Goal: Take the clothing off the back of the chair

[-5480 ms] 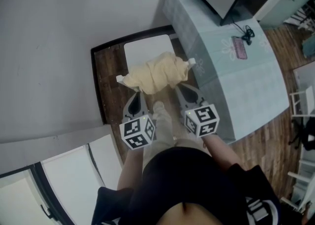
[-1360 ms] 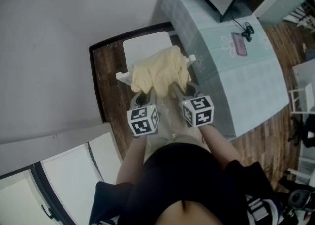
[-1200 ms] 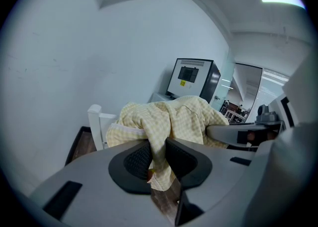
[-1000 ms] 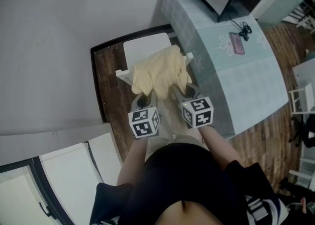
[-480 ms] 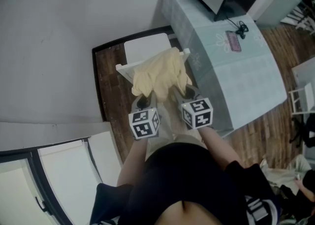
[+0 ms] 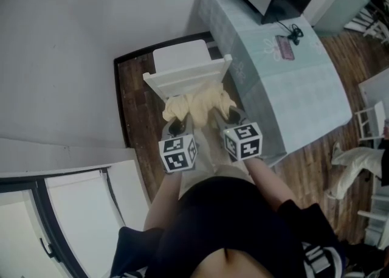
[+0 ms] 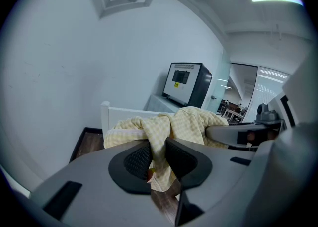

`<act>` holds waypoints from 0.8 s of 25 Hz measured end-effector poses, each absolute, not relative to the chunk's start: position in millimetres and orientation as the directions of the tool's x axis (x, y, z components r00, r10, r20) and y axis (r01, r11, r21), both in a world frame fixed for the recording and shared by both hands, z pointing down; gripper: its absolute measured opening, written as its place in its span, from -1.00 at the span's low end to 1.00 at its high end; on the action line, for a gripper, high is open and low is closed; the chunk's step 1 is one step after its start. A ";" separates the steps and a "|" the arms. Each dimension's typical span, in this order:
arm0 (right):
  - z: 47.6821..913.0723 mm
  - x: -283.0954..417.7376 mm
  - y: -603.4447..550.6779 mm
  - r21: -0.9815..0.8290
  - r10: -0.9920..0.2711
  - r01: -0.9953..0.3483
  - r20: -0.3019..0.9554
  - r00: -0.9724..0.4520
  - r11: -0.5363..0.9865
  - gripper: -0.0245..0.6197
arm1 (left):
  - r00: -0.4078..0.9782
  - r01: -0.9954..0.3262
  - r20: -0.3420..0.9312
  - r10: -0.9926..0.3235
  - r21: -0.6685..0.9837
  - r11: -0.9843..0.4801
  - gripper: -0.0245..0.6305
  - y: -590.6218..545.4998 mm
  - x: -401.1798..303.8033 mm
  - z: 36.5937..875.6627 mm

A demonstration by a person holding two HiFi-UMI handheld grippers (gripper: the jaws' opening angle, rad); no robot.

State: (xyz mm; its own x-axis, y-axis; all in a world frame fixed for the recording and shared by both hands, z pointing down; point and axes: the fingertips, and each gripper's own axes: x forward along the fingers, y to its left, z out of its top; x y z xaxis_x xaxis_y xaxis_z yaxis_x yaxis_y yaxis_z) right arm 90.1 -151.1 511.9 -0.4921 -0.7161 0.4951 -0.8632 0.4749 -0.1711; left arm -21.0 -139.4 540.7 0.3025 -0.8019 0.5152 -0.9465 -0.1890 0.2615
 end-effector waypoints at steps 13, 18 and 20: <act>511.8 102.2 -110.0 -0.174 -0.737 -0.885 0.497 -0.458 0.432 -0.65 | 0.340 -0.937 0.517 -0.785 0.259 -0.235 -0.69 -104.9 -8.7 539.4; 508.8 105.8 -99.3 -0.175 -0.741 -0.887 0.496 -0.454 0.427 -0.65 | 0.344 -0.936 0.517 -0.784 0.260 -0.239 -0.69 -95.1 -5.6 535.7; 506.6 106.3 -95.4 -0.171 -0.741 -0.887 0.495 -0.454 0.429 -0.65 | 0.344 -0.935 0.516 -0.784 0.261 -0.239 -0.69 -91.4 -5.2 533.9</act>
State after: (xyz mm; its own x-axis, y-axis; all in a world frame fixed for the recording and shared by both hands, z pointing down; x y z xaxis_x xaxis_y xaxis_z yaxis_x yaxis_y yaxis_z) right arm 106.3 -95.4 506.6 -0.4542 -0.7408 0.4949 -0.8868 0.4292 -0.1715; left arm -5.2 -91.4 533.9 0.3441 -0.7843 0.5162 -0.9354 -0.2389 0.2606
